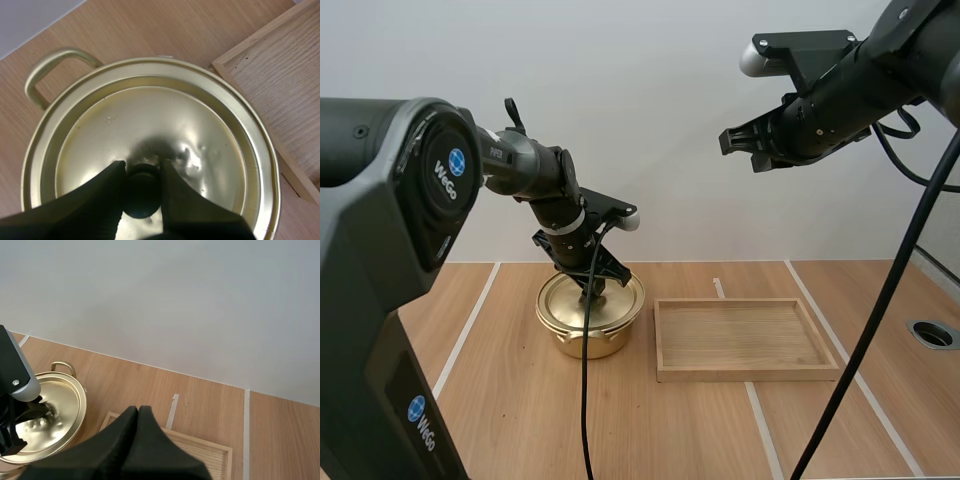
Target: Open the pot, put the grape inside, and close it
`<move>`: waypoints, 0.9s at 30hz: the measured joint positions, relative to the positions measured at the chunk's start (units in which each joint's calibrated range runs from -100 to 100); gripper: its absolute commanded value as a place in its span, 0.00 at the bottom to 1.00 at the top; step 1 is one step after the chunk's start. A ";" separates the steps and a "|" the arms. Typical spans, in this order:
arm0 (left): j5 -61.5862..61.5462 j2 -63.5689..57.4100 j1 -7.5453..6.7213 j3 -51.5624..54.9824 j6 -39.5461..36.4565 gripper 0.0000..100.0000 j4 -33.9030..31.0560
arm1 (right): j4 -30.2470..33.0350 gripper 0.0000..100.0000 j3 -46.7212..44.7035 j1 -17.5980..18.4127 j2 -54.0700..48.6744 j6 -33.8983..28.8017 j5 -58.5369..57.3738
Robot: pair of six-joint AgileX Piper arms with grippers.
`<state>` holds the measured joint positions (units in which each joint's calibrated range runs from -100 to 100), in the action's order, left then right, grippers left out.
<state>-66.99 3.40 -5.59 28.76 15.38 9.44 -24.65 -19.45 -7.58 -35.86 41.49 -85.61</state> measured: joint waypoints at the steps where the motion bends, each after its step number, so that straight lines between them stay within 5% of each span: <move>1: 0.00 0.00 0.00 0.00 0.00 0.00 0.00 | 0.00 0.00 0.00 0.00 0.00 0.00 0.00; 21: -0.72 0.00 0.00 0.00 -1.67 0.02 -1.48 | 0.00 0.00 0.00 0.00 0.00 0.00 0.00; 24: -0.72 0.00 0.00 0.00 -1.67 0.21 -1.48 | 0.00 0.00 0.00 0.00 0.00 0.00 0.00; 27: -0.72 0.00 0.00 0.00 -1.67 0.67 -1.60 | 0.00 0.00 0.00 0.00 0.00 0.00 0.00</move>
<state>-67.71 3.40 -5.59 28.76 13.71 7.84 -24.65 -19.45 -7.58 -35.86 41.49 -85.61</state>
